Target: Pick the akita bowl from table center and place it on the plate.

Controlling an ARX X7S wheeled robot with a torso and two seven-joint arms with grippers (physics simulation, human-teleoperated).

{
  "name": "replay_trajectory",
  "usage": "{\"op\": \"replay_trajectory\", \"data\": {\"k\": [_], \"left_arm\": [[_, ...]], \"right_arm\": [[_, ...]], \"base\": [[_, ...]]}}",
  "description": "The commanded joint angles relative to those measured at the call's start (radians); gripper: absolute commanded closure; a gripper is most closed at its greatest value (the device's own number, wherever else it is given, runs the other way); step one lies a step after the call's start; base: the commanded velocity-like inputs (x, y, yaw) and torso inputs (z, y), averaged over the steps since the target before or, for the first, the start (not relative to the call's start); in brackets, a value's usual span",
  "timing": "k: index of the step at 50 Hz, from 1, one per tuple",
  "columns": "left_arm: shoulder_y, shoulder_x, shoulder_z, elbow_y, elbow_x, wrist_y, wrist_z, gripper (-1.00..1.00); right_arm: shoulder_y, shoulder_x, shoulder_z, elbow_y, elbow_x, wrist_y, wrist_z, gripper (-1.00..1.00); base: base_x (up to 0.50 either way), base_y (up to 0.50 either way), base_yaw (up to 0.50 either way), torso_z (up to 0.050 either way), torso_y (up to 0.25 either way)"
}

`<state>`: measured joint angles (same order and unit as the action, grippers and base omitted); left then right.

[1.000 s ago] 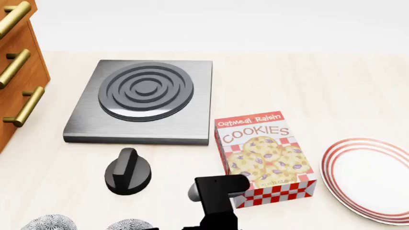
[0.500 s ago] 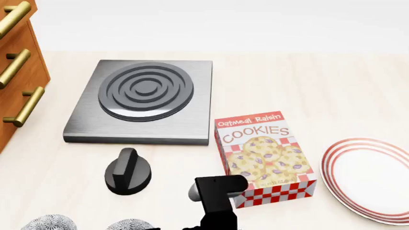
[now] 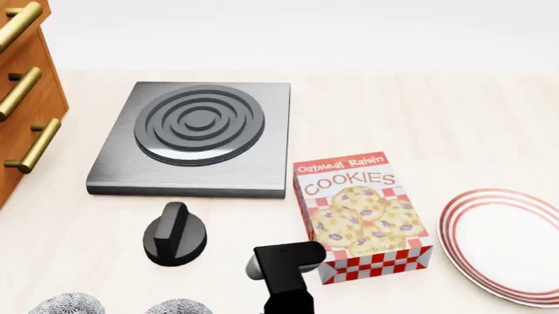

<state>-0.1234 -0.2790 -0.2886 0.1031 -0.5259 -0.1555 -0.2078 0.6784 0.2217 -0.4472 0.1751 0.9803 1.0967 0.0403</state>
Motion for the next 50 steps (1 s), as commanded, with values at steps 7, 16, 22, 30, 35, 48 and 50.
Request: {"op": "replay_trajectory", "data": {"k": [7,16,22,30,35,48,50], "left_arm": [[0.004,-0.005,0.000,0.005,-0.007,0.002,-0.006,-1.00],[0.002,-0.007,0.004,0.003,-0.009,0.003,-0.008,-1.00],[0.001,-0.008,0.005,0.002,-0.011,0.003,-0.010,-1.00],[0.002,-0.011,0.007,0.004,-0.013,0.003,-0.013,-1.00],[0.003,-0.012,0.007,0.003,-0.015,0.004,-0.013,-1.00],[0.003,-0.015,0.011,0.002,-0.018,0.006,-0.014,-1.00],[0.003,-0.015,0.012,0.002,-0.019,0.006,-0.015,-1.00]], "right_arm": [[0.017,-0.006,-0.041,0.056,-0.019,-0.022,-0.047,-1.00],[0.024,-0.008,-0.048,0.071,-0.021,-0.029,-0.054,-1.00],[0.027,-0.009,-0.053,0.088,-0.024,-0.039,-0.064,-1.00],[0.031,-0.013,-0.063,0.106,-0.030,-0.052,-0.076,-1.00],[0.029,-0.009,-0.062,0.092,-0.024,-0.049,-0.070,-1.00],[0.026,0.000,-0.055,0.065,-0.009,-0.044,-0.051,1.00],[0.026,0.005,-0.052,0.053,-0.007,-0.043,-0.044,1.00]], "base": [[0.00,0.00,0.00,0.000,0.000],[0.00,0.00,0.00,0.000,0.000],[0.00,0.00,0.00,0.000,0.000],[0.00,0.00,0.00,0.000,0.000],[0.00,0.00,0.00,0.000,0.000],[0.00,0.00,0.00,0.000,0.000],[0.00,0.00,0.00,0.000,0.000]]}}
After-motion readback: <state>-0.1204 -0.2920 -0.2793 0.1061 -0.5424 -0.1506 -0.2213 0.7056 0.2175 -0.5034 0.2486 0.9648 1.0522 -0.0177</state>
